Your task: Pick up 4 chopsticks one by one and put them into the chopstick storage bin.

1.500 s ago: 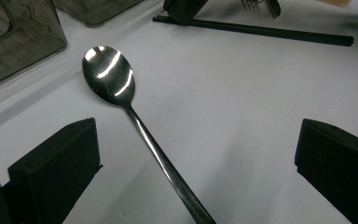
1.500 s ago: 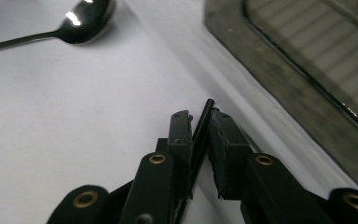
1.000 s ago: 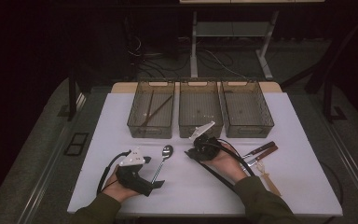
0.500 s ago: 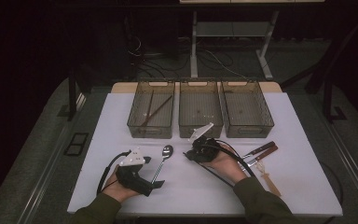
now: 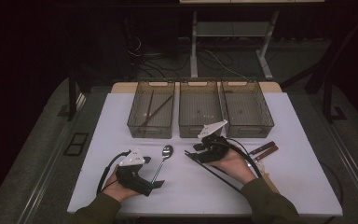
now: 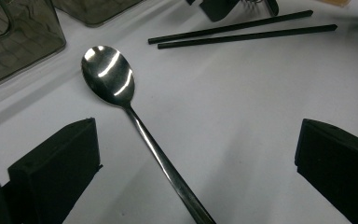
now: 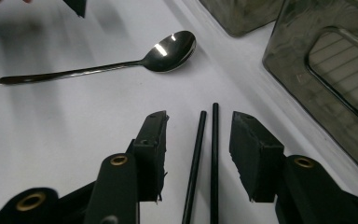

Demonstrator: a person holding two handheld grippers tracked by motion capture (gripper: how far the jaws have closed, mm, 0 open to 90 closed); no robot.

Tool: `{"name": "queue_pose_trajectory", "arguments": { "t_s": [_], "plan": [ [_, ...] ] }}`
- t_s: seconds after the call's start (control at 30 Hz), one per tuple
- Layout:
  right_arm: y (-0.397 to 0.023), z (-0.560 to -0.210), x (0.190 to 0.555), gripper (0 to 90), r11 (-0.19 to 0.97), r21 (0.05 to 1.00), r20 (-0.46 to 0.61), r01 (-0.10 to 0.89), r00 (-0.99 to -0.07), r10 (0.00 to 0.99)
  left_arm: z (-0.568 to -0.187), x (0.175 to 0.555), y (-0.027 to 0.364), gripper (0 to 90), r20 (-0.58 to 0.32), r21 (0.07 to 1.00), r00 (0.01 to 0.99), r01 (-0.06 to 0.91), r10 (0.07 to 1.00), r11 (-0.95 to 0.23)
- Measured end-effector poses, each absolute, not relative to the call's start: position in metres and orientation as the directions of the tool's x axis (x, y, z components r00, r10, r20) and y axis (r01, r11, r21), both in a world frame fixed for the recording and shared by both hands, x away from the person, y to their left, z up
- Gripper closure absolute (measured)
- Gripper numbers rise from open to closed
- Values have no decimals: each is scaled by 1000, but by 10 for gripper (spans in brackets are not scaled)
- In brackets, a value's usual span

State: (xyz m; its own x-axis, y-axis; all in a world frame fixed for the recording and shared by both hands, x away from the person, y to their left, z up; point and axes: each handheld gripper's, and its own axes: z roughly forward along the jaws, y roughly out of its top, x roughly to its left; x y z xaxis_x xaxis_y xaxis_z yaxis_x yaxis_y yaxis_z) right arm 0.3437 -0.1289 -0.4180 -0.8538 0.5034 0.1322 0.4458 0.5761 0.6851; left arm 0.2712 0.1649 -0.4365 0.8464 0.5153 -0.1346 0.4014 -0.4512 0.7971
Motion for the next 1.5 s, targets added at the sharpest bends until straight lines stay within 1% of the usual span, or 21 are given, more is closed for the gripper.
{"name": "queue_pose_trajectory", "arguments": {
  "t_s": [0.23,0.43,0.63,0.87,1.1,1.3,1.5],
  "plan": [
    [-154,-417,327,502,542,708,141,453,-843,520,-437,271,164,0,-137,799,847,401,514,-448],
    [-165,-412,312,508,543,713,143,444,-850,508,-436,271,165,0,-134,804,850,393,509,-446],
    [-176,-408,294,541,549,714,143,436,-857,494,-436,270,165,0,-131,805,853,389,505,-448],
    [-198,-417,275,568,565,687,156,458,-852,501,-436,270,164,0,-132,807,855,387,502,-446],
    [-217,-426,261,633,578,667,143,470,-842,520,-436,270,164,0,-132,806,853,389,505,-446],
    [-221,-433,258,714,603,644,123,472,-841,527,-436,270,163,0,-130,805,855,387,502,-450],
    [-219,-438,264,763,614,635,109,469,-841,530,-436,270,164,0,-130,804,856,386,500,-452]
  ]
}}
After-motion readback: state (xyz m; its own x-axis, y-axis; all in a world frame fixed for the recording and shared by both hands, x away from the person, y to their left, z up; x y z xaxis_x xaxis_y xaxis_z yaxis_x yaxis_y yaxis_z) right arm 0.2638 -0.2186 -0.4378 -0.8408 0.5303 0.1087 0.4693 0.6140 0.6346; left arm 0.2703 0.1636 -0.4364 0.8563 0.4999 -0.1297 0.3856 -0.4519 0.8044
